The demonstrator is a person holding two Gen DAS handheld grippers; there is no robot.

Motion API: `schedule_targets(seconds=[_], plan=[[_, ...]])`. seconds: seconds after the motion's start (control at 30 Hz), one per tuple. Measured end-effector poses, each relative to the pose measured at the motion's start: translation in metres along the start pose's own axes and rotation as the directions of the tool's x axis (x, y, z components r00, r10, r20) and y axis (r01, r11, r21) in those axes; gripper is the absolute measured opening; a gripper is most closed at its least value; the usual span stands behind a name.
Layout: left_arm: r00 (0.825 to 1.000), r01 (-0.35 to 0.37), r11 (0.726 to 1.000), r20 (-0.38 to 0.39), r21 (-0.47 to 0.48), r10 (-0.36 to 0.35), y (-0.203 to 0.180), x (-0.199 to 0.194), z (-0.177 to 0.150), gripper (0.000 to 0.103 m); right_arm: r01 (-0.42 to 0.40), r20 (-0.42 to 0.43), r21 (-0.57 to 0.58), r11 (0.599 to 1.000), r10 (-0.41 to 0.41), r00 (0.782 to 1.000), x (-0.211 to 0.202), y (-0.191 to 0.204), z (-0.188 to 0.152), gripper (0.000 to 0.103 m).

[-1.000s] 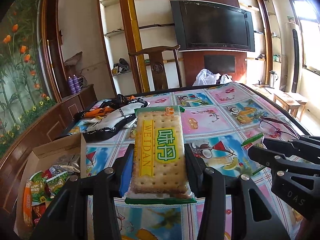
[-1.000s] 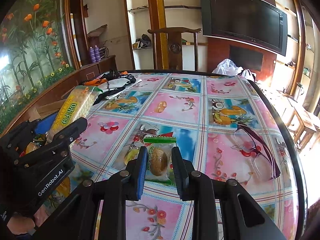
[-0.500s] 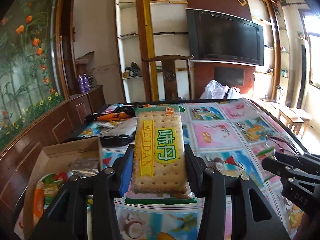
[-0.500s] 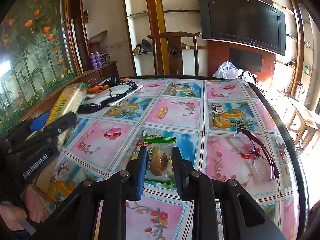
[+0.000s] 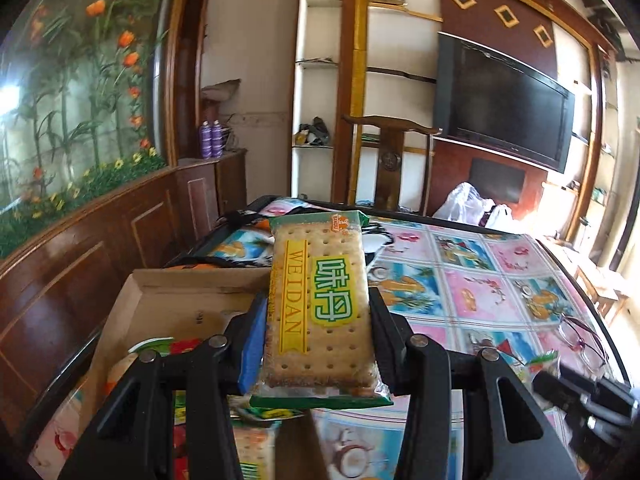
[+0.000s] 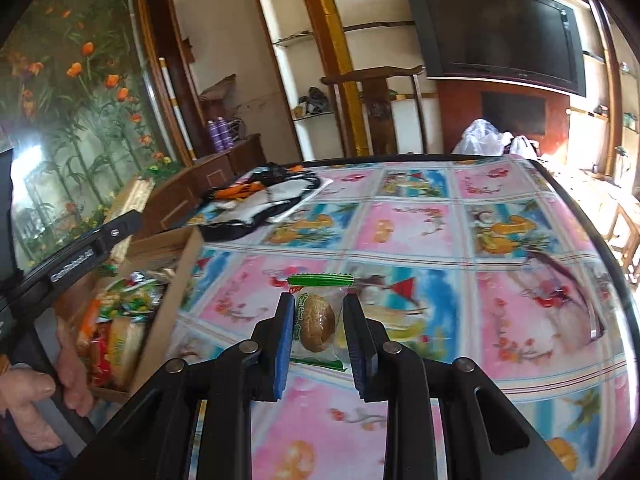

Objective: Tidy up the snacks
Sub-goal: 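Carry the WEIDAN pack and clear packet over the cardboard box, then lower both snacks into the box and open both grippers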

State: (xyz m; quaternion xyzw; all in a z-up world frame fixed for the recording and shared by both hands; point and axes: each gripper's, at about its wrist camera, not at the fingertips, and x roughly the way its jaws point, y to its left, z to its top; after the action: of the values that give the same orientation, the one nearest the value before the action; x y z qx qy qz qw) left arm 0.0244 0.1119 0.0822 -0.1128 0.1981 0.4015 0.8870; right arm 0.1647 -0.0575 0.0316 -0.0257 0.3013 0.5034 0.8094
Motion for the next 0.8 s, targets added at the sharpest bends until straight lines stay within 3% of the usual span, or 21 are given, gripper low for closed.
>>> schedule_targets(seconds=[0.4,0.6,0.8], plan=[[0.987,-0.157,0.980,-0.056,-0.126,0.151,0.092,0.010,-0.001,0.046,-0.156,-0.064,-0.093,0.983,0.150,0.987,0.039,0.103,-0.017,0.027],[0.972,-0.208,0.961,-0.148,-0.184,0.182,0.132,0.026,-0.012,0.046,-0.234,-0.127,-0.124,0.964,0.219,0.967,0.062,0.146,-0.026,0.027],[0.964,-0.221,0.957,-0.188,-0.188,0.186,0.142,0.033,-0.018,0.046,-0.278,-0.166,-0.155,0.948,0.252,0.953,0.083,0.178,-0.031,0.027]])
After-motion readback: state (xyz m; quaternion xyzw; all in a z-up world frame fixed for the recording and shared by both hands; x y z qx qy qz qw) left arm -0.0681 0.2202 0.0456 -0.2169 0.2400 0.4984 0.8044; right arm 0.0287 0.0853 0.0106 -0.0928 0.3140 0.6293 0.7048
